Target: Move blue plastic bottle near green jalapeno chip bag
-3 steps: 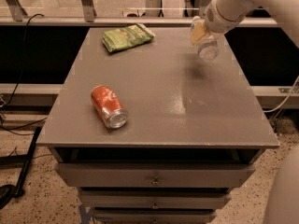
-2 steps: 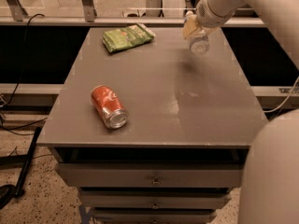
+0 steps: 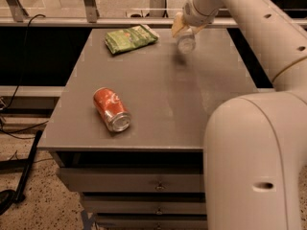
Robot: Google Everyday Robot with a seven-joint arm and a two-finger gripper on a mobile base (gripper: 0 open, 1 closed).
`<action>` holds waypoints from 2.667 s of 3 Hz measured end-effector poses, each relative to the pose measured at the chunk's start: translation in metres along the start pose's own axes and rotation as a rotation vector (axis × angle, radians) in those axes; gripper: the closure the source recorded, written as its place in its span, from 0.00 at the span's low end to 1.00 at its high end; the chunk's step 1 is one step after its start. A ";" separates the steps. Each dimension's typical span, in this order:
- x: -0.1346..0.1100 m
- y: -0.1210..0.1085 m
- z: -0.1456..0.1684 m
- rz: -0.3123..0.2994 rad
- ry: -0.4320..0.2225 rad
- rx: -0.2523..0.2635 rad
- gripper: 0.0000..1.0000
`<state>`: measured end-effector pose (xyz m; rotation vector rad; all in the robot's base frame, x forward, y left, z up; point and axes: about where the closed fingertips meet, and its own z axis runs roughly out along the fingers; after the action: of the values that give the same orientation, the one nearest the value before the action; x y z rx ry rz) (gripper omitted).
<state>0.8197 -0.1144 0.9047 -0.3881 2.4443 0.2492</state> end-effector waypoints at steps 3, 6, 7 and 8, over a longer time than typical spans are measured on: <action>0.003 0.035 0.062 0.027 0.084 -0.107 0.82; 0.001 0.053 0.062 0.025 0.090 -0.177 0.04; -0.001 0.061 0.059 0.024 0.088 -0.220 0.00; 0.000 0.042 0.043 0.073 0.061 -0.238 0.00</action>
Offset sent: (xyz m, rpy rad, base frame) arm 0.0383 0.0490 -0.0417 0.0757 0.1149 0.0491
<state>0.8304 -0.0636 0.8750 -0.4148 2.4986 0.5712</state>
